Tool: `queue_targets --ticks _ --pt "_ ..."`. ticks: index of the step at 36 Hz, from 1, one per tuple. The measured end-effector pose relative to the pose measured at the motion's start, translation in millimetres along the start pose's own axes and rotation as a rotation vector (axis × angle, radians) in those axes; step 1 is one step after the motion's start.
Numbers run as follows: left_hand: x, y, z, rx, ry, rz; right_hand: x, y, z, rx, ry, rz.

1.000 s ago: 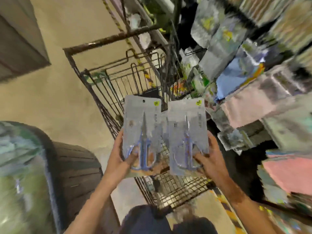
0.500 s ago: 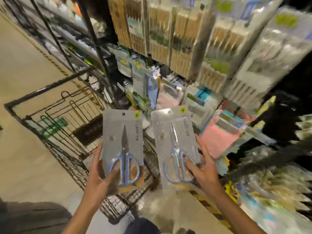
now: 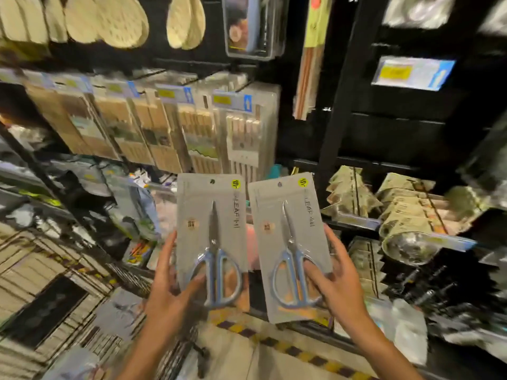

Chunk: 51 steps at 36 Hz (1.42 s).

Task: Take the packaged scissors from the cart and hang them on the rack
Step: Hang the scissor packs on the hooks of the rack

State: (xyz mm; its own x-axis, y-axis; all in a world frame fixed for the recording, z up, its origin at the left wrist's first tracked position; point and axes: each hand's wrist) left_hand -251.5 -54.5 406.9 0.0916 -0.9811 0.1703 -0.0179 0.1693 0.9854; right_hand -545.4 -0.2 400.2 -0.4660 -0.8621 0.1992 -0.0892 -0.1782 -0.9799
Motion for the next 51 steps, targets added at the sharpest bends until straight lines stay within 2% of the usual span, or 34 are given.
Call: queue_targets --ticks 5,13,25,36,43,51 --pt "2.0 19.4 21.8 -0.009 -0.097 0.110 -23.5 -24.9 -27.3 -0.028 0.139 -0.064" --pt "3.0 45.0 63.1 -0.063 -0.259 0.152 -48.9 -73.2 -84.2 -0.093 0.288 -0.136" --pt "-10.1 100.4 147.2 -0.194 -0.371 0.268 -42.1 -124.4 -169.1 -0.105 0.434 -0.215" --pt "-21.5 128.8 250.5 -0.236 -0.349 0.343 9.5 -122.6 -264.2 -0.042 0.430 -0.278" --pt "-24.7 132.3 301.7 -0.202 -0.285 0.364 55.4 -116.9 -312.3 -0.019 0.339 -0.268" --pt "-33.2 140.1 338.8 -0.176 -0.191 0.369 108.7 -104.5 -336.9 0.006 0.242 -0.240"
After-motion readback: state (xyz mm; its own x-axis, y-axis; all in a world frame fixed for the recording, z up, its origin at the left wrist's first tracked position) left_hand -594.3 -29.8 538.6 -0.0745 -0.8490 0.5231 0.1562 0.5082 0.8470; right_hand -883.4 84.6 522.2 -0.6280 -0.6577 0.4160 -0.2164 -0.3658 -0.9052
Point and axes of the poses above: each hand's wrist, its own x-axis towards the middle knuckle, its own z-axis out of the palm, y = z × x, and after that the axes turned 8 degrees about y, right-handed
